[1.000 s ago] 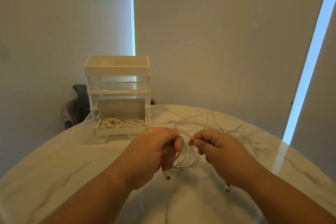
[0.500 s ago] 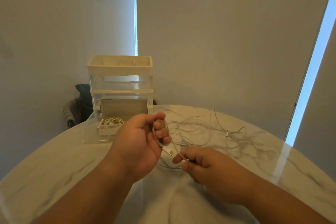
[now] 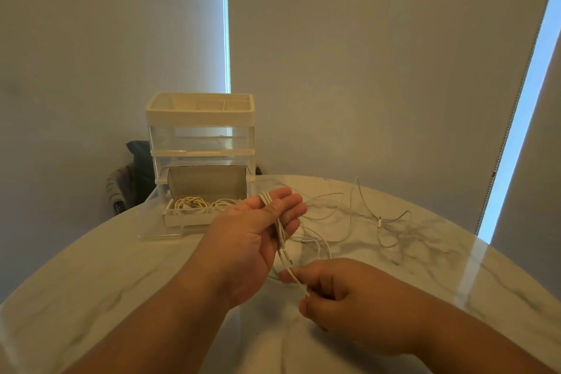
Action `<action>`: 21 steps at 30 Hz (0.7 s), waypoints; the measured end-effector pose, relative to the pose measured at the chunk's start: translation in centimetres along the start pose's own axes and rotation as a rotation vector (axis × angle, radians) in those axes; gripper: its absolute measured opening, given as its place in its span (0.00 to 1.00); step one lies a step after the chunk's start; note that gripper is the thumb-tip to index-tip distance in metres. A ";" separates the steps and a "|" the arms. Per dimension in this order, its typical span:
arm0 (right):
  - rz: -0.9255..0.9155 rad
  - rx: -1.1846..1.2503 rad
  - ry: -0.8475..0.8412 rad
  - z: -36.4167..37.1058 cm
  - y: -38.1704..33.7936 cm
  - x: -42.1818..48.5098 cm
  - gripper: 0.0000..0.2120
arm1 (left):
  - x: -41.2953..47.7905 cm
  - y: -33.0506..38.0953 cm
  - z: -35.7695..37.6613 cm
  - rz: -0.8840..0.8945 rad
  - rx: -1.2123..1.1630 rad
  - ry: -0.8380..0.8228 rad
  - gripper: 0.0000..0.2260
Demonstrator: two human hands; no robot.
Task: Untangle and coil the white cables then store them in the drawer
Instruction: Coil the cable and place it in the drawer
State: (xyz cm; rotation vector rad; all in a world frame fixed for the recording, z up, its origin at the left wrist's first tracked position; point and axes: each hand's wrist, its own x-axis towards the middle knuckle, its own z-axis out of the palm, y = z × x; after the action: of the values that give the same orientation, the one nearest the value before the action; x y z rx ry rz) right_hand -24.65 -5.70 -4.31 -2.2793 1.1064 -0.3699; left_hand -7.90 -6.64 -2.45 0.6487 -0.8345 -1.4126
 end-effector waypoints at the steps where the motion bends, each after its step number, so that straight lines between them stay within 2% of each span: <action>1: -0.001 0.016 -0.006 0.1 0.0 0.0 0.21 | 0.0 -0.1 0.1 0.005 0.003 0.005 0.10; 6: 0.014 0.063 -0.024 0.2 -0.1 -0.2 0.22 | 0.1 -0.3 0.1 0.028 0.077 0.022 0.08; 9: 0.028 0.082 0.044 -0.3 -0.7 -0.3 0.18 | 0.3 -0.4 -0.7 0.200 0.445 0.063 0.08; 11: 0.016 0.213 0.129 -0.3 -1.0 -0.4 0.18 | 0.3 -0.4 -1.3 0.261 0.618 0.069 0.08; 13: -0.017 0.324 0.231 -0.1 -0.9 -0.3 0.19 | 0.4 -0.6 -1.6 0.224 0.586 0.074 0.08; 15: -0.039 0.338 0.352 0.2 -0.5 0.0 0.20 | 0.5 -0.7 -1.4 0.175 0.481 0.073 0.08; 21: -0.066 0.364 0.719 -0.2 0.6 0.2 0.15 | 0.3 -0.7 -0.8 0.090 0.423 -0.054 0.11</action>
State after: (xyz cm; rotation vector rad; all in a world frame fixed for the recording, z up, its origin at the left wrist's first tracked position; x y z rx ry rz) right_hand -24.98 -6.21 -4.52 -1.8863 1.1588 -1.3731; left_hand -7.70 -7.03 -3.44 0.8833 -1.2068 -1.1838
